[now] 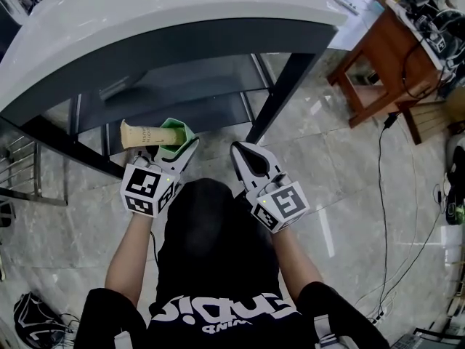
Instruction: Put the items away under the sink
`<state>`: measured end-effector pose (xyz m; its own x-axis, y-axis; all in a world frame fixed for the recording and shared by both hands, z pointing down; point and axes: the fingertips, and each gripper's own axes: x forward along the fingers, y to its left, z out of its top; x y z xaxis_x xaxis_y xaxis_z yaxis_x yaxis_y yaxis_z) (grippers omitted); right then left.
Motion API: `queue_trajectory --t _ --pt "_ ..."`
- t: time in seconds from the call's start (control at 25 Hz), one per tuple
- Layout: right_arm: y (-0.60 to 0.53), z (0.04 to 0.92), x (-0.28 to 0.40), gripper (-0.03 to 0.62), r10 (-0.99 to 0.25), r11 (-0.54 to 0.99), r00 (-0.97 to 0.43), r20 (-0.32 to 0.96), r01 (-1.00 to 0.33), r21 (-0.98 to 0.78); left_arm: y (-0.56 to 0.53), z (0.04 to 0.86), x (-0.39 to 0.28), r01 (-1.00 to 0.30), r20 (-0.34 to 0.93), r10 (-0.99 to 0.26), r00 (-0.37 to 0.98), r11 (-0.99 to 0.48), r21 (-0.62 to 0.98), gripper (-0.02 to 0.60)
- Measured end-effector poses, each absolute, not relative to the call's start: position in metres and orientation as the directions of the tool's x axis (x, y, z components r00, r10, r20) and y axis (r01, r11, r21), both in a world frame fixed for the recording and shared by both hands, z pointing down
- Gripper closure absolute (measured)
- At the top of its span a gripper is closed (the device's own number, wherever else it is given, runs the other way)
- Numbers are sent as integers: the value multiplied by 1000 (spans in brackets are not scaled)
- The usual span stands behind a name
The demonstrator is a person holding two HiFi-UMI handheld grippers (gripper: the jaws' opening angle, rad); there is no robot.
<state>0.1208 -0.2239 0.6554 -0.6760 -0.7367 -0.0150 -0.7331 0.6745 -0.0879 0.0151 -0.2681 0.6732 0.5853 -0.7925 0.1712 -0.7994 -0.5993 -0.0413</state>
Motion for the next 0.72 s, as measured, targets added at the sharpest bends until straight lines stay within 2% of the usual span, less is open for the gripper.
queue_trajectory --t 0.72 --pt "-236 657 110 576 -720 693 -694 -14 -716 -84 -386 685 1 -842 211 -840 500 -529 -108 247"
